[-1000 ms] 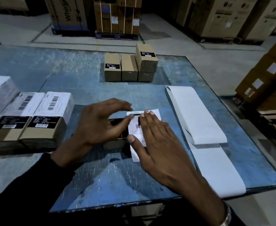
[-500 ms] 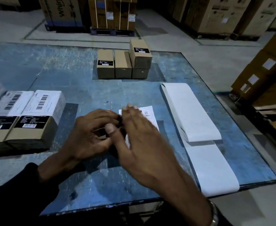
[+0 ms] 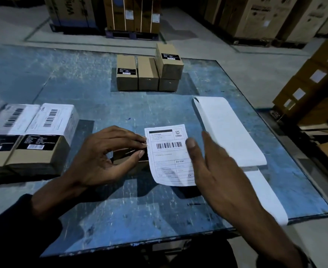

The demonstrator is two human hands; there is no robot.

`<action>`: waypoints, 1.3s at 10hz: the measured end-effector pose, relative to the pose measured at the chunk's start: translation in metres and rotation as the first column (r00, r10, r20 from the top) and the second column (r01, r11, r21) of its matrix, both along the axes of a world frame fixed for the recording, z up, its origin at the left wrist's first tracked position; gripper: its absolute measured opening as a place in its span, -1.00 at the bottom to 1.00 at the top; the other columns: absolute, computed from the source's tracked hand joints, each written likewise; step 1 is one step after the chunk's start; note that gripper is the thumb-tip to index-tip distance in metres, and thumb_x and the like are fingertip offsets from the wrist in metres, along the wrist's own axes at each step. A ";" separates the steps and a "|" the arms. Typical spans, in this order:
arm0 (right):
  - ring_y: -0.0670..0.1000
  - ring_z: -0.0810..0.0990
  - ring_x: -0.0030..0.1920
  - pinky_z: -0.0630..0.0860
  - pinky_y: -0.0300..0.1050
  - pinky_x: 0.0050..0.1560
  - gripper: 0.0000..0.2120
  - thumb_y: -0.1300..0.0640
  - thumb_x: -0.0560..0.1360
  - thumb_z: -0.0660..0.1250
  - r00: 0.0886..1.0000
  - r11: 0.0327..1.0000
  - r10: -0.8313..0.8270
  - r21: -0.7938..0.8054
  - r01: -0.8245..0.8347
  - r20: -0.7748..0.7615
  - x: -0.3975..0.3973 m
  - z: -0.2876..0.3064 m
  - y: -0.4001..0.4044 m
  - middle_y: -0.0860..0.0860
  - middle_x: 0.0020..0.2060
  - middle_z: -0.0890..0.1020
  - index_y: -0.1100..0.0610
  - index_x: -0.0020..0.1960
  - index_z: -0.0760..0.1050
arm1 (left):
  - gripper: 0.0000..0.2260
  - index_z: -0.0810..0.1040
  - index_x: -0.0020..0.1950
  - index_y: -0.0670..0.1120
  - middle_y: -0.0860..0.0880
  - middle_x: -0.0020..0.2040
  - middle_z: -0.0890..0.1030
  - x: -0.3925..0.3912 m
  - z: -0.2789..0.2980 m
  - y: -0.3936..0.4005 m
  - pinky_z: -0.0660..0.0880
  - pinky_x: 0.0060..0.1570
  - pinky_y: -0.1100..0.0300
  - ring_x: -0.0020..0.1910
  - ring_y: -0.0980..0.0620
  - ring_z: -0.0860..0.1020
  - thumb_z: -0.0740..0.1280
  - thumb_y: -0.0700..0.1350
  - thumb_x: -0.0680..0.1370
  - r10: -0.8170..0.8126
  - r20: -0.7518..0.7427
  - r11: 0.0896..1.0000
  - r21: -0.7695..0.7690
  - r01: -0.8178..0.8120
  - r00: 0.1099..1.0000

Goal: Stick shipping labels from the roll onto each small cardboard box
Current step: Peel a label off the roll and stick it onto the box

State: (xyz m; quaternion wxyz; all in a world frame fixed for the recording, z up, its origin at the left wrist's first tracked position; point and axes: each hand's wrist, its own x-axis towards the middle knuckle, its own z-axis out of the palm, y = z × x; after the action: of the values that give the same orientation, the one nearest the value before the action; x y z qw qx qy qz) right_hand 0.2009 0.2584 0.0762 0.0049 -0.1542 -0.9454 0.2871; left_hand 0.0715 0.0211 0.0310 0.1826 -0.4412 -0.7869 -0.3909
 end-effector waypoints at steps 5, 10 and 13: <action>-0.30 -0.42 0.61 -0.32 -0.03 0.68 -0.14 -0.52 0.59 -0.31 0.935 0.899 0.353 0.265 -0.348 0.031 -0.020 -0.025 -0.026 -0.20 0.70 -0.28 -0.07 0.74 -0.28 | -0.87 0.75 0.10 -0.10 0.01 0.08 0.74 -0.010 -0.013 -0.013 0.63 0.06 -0.12 0.07 -0.05 0.70 0.47 -0.08 0.61 0.057 0.009 0.998 -0.011 -0.057 0.998; -0.18 -0.40 0.65 -0.39 0.04 0.66 -0.07 -0.55 0.58 -0.29 0.952 0.915 0.307 0.273 -0.298 0.011 -0.024 -0.013 -0.061 -0.09 0.72 -0.25 0.02 0.74 -0.26 | -0.75 0.78 0.06 -0.18 -0.03 0.06 0.78 -0.009 0.000 -0.010 0.64 0.00 -0.09 0.06 -0.02 0.74 0.35 -0.08 0.63 -0.023 0.151 0.989 0.146 0.001 0.988; -0.24 -0.46 0.61 -0.39 0.02 0.64 -0.17 -0.48 0.62 -0.29 0.922 0.898 0.386 0.246 -0.365 -0.041 -0.022 -0.027 -0.073 -0.16 0.71 -0.28 -0.04 0.75 -0.23 | -0.69 0.79 0.03 -0.17 0.00 0.08 0.77 -0.008 -0.005 -0.009 0.62 0.01 -0.08 0.08 -0.03 0.73 0.28 -0.07 0.64 -0.008 0.103 0.989 0.148 -0.007 0.995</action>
State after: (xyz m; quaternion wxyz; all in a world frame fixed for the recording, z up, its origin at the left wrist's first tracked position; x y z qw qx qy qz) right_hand 0.1790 0.1851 0.0496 0.0094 0.0455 -0.9833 0.1759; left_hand 0.0634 0.0117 0.0260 0.1741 -0.4058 -0.7639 -0.4707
